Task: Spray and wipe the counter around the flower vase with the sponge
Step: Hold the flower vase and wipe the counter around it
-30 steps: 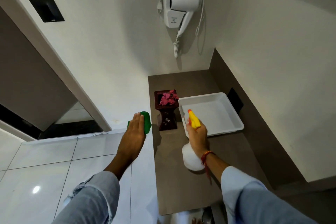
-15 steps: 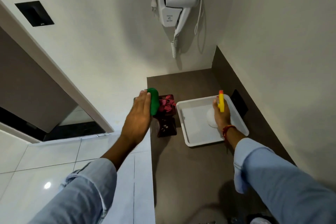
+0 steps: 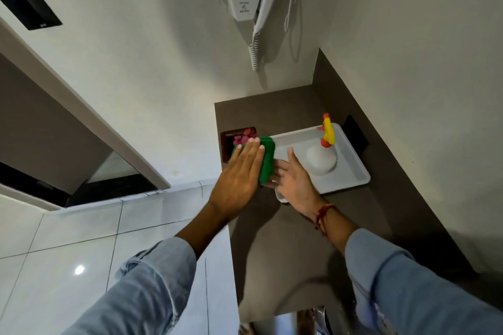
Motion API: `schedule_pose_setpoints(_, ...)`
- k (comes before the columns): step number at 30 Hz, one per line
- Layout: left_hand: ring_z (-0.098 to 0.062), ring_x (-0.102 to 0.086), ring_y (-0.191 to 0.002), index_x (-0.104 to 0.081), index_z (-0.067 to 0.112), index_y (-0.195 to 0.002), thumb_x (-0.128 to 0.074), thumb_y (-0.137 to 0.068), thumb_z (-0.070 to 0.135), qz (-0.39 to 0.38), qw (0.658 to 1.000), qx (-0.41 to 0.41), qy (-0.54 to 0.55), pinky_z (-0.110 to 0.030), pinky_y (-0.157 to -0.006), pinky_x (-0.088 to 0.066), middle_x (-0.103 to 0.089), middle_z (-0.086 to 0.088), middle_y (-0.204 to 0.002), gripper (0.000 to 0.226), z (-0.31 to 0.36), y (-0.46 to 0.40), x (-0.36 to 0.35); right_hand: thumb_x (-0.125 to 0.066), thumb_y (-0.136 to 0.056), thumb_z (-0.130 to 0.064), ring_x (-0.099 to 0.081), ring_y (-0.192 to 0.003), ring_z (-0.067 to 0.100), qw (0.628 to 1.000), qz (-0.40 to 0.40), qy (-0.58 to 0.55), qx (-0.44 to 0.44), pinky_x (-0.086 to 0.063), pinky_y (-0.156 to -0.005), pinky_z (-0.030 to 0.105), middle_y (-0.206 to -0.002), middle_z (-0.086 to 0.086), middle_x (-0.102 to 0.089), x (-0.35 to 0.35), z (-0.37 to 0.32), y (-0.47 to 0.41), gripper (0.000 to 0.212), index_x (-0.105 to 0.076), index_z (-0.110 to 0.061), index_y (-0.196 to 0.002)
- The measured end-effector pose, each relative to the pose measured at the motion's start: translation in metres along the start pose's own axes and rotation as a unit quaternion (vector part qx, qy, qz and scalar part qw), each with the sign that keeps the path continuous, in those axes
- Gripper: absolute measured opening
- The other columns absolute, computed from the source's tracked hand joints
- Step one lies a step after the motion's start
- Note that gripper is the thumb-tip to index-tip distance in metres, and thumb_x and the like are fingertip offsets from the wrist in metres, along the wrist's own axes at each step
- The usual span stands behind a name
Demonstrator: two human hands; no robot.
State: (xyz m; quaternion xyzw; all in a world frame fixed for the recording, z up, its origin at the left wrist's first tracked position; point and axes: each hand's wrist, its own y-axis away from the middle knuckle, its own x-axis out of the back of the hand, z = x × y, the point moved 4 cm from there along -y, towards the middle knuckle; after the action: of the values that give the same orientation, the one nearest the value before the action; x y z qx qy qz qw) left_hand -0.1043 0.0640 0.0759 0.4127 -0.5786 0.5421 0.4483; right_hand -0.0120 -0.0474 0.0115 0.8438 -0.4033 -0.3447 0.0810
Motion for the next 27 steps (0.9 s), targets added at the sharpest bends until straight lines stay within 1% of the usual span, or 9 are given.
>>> schedule_pose_setpoints(4, -0.037, -0.024, -0.148, -0.030, -0.001, -0.152, -0.053, -0.100, 0.025, -0.037, 0.996, -0.069, -0.029, -0.056, -0.117, -0.029, -0.031, -0.022, -0.158, 0.062, 0.017, 0.007, -0.018, -0.041, -0.095, -0.061, -0.054, -0.132, 0.030, 0.987, -0.050, -0.149, -0.027, -0.051, -0.102, 0.042, -0.144, 0.015, -0.055, -0.019, 0.005, 0.011, 0.066, -0.050, -0.015, -0.142)
schedule_pose_setpoints(8, -0.028, -0.005, -0.154, -0.012, 0.007, -0.157, -0.037, -0.099, 0.059, -0.096, 0.990, -0.104, 0.025, -0.050, -0.124, -0.012, -0.012, -0.015, -0.165, 0.083, 0.014, 0.015, -0.029, -0.053, -0.097, -0.034, -0.057, -0.129, 0.029, 0.989, -0.030, -0.145, -0.022, -0.053, -0.098, 0.043, -0.141, 0.015, -0.058, -0.004, 0.028, 0.021, 0.044, -0.056, -0.015, -0.137)
schedule_pose_setpoints(10, -0.022, 0.000, -0.154, -0.007, 0.012, -0.158, -0.033, -0.094, 0.071, -0.092, 0.990, -0.091, 0.064, -0.047, -0.125, -0.005, -0.007, -0.010, -0.167, 0.090, -0.003, 0.013, -0.022, -0.055, -0.097, -0.019, -0.053, -0.131, 0.037, 0.992, -0.014, -0.124, -0.011, -0.048, -0.104, 0.051, -0.143, 0.022, -0.053, 0.005, 0.032, 0.019, 0.043, -0.053, -0.008, -0.138)
schedule_pose_setpoints(13, -0.019, -0.004, -0.154, -0.011, 0.014, -0.158, -0.032, -0.096, 0.068, -0.040, 0.995, 0.001, 0.086, -0.045, -0.124, -0.008, -0.011, -0.008, -0.166, 0.084, -0.058, 0.003, -0.005, -0.059, -0.094, -0.007, -0.052, -0.129, 0.042, 0.994, 0.045, -0.096, 0.008, -0.039, -0.111, 0.060, -0.140, 0.026, -0.054, 0.015, 0.030, 0.016, 0.043, -0.051, -0.001, -0.137)
schedule_pose_setpoints(15, -0.020, -0.004, -0.154, -0.010, 0.014, -0.158, -0.032, -0.097, 0.067, -0.043, 0.995, 0.055, 0.076, -0.044, -0.124, -0.008, -0.009, -0.008, -0.167, 0.084, -0.098, -0.001, -0.002, -0.063, -0.092, -0.003, -0.059, -0.123, 0.039, 0.992, 0.112, -0.053, 0.028, -0.044, -0.107, 0.058, -0.134, 0.024, -0.060, 0.017, 0.028, 0.015, 0.041, -0.055, -0.001, -0.132)
schedule_pose_setpoints(18, -0.020, -0.001, -0.154, -0.007, 0.014, -0.159, -0.030, -0.095, 0.070, -0.105, 0.993, 0.039, 0.035, -0.050, -0.124, -0.012, -0.006, -0.006, -0.167, 0.087, -0.132, -0.007, -0.013, -0.067, -0.088, 0.000, -0.065, -0.113, 0.037, 0.965, 0.247, 0.044, 0.081, -0.055, -0.095, 0.049, -0.125, 0.024, -0.066, 0.012, 0.030, 0.013, 0.036, -0.060, 0.000, -0.124)
schedule_pose_setpoints(21, -0.019, 0.000, -0.154, -0.006, 0.016, -0.159, -0.027, -0.095, 0.071, -0.131, 0.991, 0.011, 0.031, -0.052, -0.123, -0.013, -0.005, -0.004, -0.167, 0.087, -0.141, -0.016, -0.025, -0.067, -0.088, 0.002, -0.066, -0.107, 0.033, 0.933, 0.323, 0.082, 0.134, -0.059, -0.080, 0.035, -0.121, 0.023, -0.067, -0.006, 0.036, 0.008, 0.037, -0.060, 0.000, -0.124)
schedule_pose_setpoints(25, -0.017, 0.002, -0.154, -0.003, 0.018, -0.159, -0.027, -0.098, 0.068, -0.138, 0.988, -0.010, 0.069, -0.050, -0.124, -0.011, -0.003, -0.002, -0.168, 0.082, -0.138, -0.022, -0.041, -0.064, -0.089, 0.003, -0.064, -0.114, 0.037, 0.911, 0.365, 0.081, 0.176, -0.056, -0.095, 0.051, -0.124, 0.022, -0.066, -0.041, 0.056, -0.006, 0.042, -0.057, -0.002, -0.131)
schedule_pose_setpoints(27, -0.017, 0.004, -0.154, -0.001, 0.021, -0.159, -0.026, -0.097, 0.069, -0.141, 0.984, 0.004, 0.109, -0.046, -0.124, -0.008, -0.001, -0.002, -0.168, 0.082, -0.137, -0.023, -0.048, -0.063, -0.089, 0.003, -0.063, -0.116, 0.036, 0.896, 0.381, 0.098, 0.205, -0.054, -0.100, 0.049, -0.126, 0.022, -0.065, -0.060, 0.066, -0.015, 0.044, -0.057, -0.001, -0.133)
